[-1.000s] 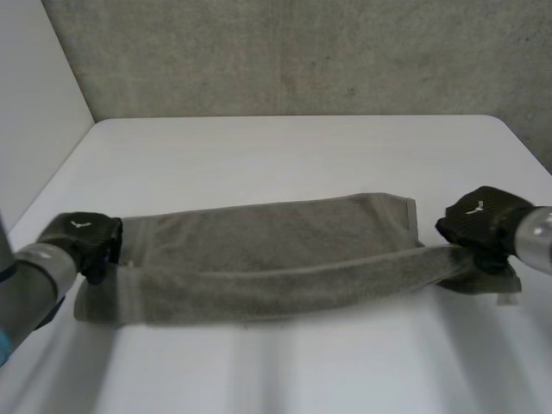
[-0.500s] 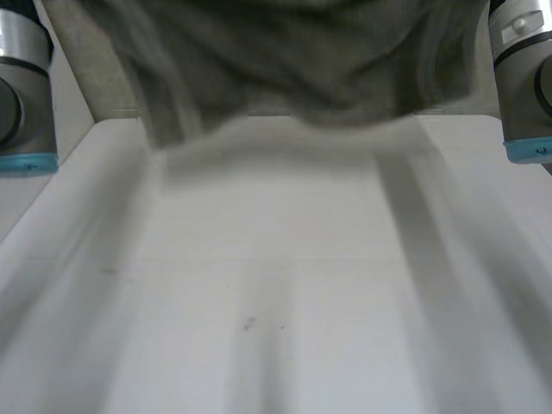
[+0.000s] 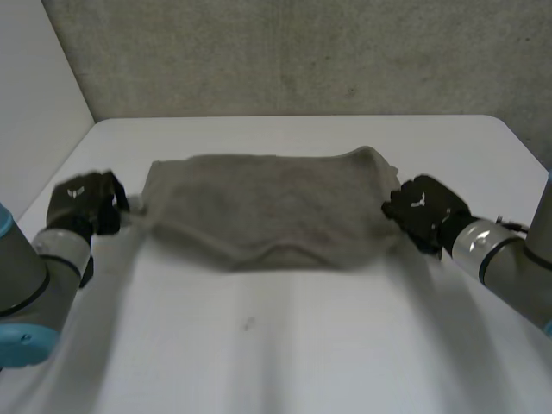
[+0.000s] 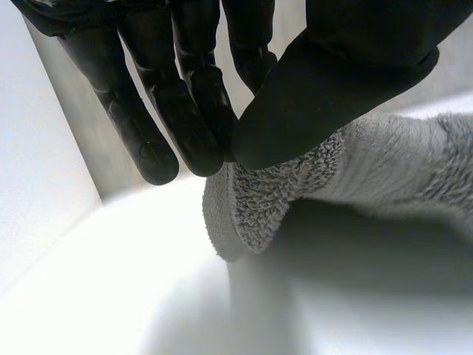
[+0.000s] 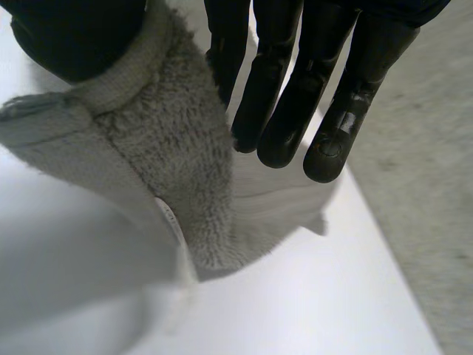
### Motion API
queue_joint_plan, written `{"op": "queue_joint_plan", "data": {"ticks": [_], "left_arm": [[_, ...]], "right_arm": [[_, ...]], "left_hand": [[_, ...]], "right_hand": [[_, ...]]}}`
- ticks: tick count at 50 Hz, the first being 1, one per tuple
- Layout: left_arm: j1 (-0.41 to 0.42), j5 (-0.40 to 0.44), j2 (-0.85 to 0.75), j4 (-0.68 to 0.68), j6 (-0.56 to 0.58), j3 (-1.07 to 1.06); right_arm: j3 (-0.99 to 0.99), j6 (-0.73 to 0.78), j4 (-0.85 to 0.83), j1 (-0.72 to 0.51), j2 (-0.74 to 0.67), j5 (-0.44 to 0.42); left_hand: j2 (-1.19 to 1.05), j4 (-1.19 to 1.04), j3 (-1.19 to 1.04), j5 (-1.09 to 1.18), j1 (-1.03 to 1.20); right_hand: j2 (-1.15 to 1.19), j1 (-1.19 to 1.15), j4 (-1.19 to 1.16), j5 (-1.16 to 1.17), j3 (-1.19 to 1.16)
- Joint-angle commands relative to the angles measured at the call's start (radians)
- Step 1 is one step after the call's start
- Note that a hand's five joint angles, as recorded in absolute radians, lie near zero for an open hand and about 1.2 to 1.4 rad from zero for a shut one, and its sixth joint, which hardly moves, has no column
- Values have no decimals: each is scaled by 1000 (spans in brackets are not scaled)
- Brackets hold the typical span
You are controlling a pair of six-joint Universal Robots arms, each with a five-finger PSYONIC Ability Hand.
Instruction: Fold the towel.
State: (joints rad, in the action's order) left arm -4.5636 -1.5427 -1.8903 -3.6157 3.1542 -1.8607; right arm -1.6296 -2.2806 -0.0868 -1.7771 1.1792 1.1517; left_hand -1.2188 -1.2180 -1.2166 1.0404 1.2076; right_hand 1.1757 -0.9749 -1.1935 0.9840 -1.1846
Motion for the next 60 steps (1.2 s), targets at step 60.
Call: {"op": "queue_joint_plan", "data": {"ticks": [60], "left_arm": [[-196, 121, 450, 402, 33, -169]], "right_arm": [[-366, -335, 295, 381, 274, -113]], "left_hand": [[-178, -178, -180, 181, 189]], "right_hand": [[-272, 71, 289, -254, 281]]}}
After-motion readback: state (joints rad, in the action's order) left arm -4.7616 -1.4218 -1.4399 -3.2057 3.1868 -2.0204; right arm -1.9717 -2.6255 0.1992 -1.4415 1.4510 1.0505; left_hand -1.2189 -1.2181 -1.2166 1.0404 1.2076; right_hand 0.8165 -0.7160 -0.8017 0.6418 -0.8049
